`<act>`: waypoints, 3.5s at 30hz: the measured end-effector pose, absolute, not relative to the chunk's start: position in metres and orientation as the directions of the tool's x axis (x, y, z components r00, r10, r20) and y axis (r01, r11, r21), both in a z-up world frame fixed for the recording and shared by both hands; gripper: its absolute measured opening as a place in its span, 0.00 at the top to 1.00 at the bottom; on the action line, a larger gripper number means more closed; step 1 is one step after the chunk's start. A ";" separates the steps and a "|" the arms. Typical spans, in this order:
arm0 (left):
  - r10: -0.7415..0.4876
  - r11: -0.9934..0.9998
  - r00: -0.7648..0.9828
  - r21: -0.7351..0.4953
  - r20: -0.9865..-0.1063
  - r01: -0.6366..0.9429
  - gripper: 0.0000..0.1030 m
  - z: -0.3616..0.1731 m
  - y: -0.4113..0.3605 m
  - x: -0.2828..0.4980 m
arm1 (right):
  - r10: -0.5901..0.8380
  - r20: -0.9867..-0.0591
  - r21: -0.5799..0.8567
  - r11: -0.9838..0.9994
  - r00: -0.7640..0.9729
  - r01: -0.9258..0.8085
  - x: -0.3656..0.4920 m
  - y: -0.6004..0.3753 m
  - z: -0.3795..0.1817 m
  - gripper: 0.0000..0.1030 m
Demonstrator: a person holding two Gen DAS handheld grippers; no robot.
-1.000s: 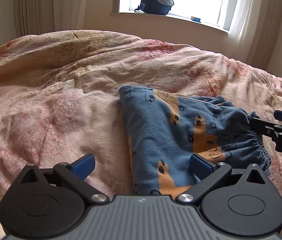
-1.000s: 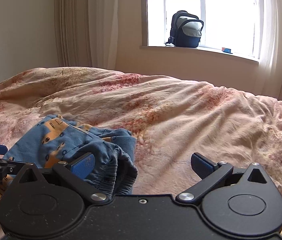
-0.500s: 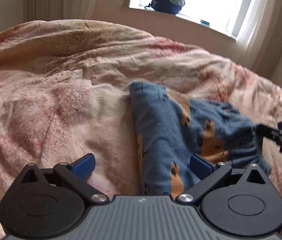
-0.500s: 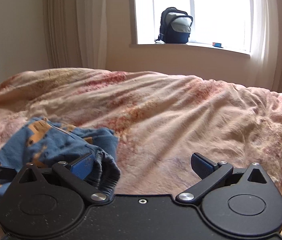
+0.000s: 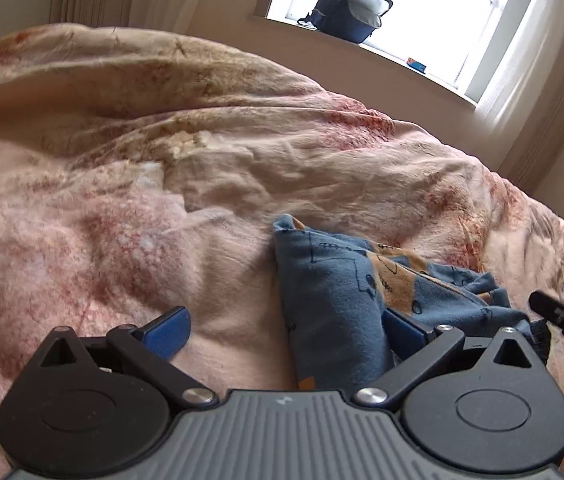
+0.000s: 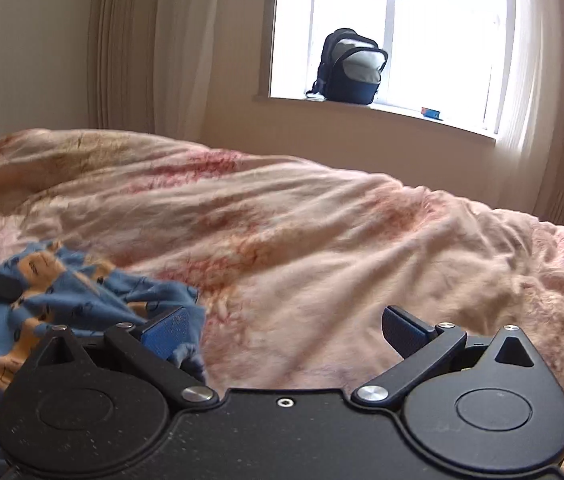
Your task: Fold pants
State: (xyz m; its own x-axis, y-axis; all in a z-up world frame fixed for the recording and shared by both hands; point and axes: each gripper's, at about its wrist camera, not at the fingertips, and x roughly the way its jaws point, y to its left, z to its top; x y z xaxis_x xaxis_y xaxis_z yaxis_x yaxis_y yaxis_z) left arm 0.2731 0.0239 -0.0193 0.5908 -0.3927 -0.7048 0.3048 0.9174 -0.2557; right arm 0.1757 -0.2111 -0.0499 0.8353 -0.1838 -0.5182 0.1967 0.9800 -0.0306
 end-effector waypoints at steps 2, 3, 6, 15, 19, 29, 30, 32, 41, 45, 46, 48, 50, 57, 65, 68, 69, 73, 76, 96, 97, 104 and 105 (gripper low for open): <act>-0.402 0.914 0.575 -0.274 -0.713 0.299 0.00 -0.013 0.026 0.268 | -0.129 -0.521 0.011 0.988 0.844 0.157 0.169 -0.209 -0.042 0.01; -0.418 0.907 0.553 -0.294 -0.720 0.303 0.00 -0.011 0.028 0.264 | -0.091 -0.541 0.018 0.993 0.836 0.119 0.166 -0.204 -0.041 0.01; -0.472 0.875 0.465 -0.333 -0.749 0.352 0.00 -0.008 0.034 0.242 | 0.021 -0.627 0.017 1.000 0.779 -0.014 0.156 -0.182 -0.043 0.01; -0.376 0.878 0.341 -0.214 -0.862 0.429 0.00 -0.018 0.024 0.211 | 0.048 -0.774 -0.110 0.972 0.632 -0.209 0.137 -0.138 -0.060 0.01; -0.372 0.884 0.369 -0.203 -0.852 0.422 0.00 -0.014 0.044 0.190 | 0.013 -0.821 -0.052 0.994 0.571 -0.098 0.126 -0.164 -0.058 0.01; -0.521 0.840 0.576 -0.496 -0.630 0.218 0.00 0.015 0.085 0.184 | 0.133 -0.642 0.137 0.989 0.755 -0.058 0.108 -0.181 -0.025 0.01; -0.504 0.849 0.592 -0.487 -0.630 0.205 0.00 0.012 0.082 0.189 | 0.122 -0.640 0.124 0.991 0.759 -0.055 0.112 -0.178 -0.027 0.00; -0.459 0.881 0.613 -0.419 -0.644 0.219 0.00 0.004 0.073 0.200 | 0.090 -0.631 0.081 0.995 0.770 -0.051 0.122 -0.170 -0.032 0.00; -0.418 0.908 0.585 -0.341 -0.695 0.244 0.00 -0.014 0.061 0.208 | 0.278 -0.621 0.138 0.959 0.733 -0.247 0.172 -0.187 -0.054 0.01; -0.426 0.903 0.581 -0.290 -0.693 0.316 0.00 -0.021 0.045 0.202 | 0.352 -0.635 0.257 0.936 0.688 -0.243 0.194 -0.209 -0.077 0.01; -0.420 0.904 0.590 -0.264 -0.690 0.336 0.00 -0.022 0.041 0.199 | 0.378 -0.623 0.299 0.924 0.685 -0.238 0.196 -0.214 -0.079 0.00; -0.428 0.896 0.595 -0.235 -0.680 0.376 0.00 -0.023 0.034 0.195 | 0.413 -0.593 0.346 0.906 0.691 -0.245 0.196 -0.220 -0.081 0.00; -0.448 0.884 0.587 -0.237 -0.675 0.402 0.00 -0.024 0.029 0.194 | 0.432 -0.576 0.378 0.894 0.694 -0.243 0.196 -0.223 -0.081 0.00; -0.471 0.875 0.570 -0.277 -0.673 0.396 0.00 -0.026 0.032 0.196 | 0.418 -0.566 0.387 0.896 0.710 -0.219 0.202 -0.219 -0.087 0.00; -0.460 0.876 0.568 -0.246 -0.683 0.414 0.00 -0.026 0.029 0.194 | 0.458 -0.529 0.504 0.847 0.714 -0.169 0.205 -0.232 -0.088 0.00; -0.475 0.869 0.565 -0.256 -0.675 0.424 0.00 -0.027 0.029 0.193 | 0.459 -0.540 0.494 0.851 0.705 -0.176 0.205 -0.229 -0.087 0.01; -0.480 0.865 0.562 -0.259 -0.673 0.430 0.00 -0.027 0.030 0.193 | 0.459 -0.543 0.490 0.853 0.703 -0.179 0.205 -0.228 -0.087 0.01; -0.496 0.858 0.547 -0.283 -0.675 0.429 0.00 -0.030 0.034 0.195 | 0.466 -0.540 0.507 0.845 0.701 -0.171 0.204 -0.228 -0.088 0.08; -0.502 0.854 0.531 -0.294 -0.683 0.429 0.00 -0.031 0.036 0.196 | 0.477 -0.522 0.565 0.815 0.707 -0.132 0.204 -0.236 -0.090 0.27; -0.556 0.821 0.466 -0.367 -0.688 0.438 0.54 -0.021 0.046 0.197 | 0.445 -0.538 0.584 0.809 0.715 -0.065 0.203 -0.234 -0.089 0.49; -0.560 0.819 0.463 -0.376 -0.687 0.434 0.54 -0.022 0.046 0.198 | 0.451 -0.535 0.592 0.804 0.715 -0.064 0.204 -0.235 -0.089 0.47; -0.579 0.810 0.442 -0.421 -0.685 0.408 0.59 -0.024 0.052 0.202 | 0.492 -0.499 0.652 0.756 0.713 -0.065 0.205 -0.243 -0.094 0.36; -0.581 0.809 0.441 -0.424 -0.684 0.408 0.61 -0.024 0.052 0.202 | 0.499 -0.490 0.669 0.741 0.715 -0.059 0.205 -0.246 -0.095 0.36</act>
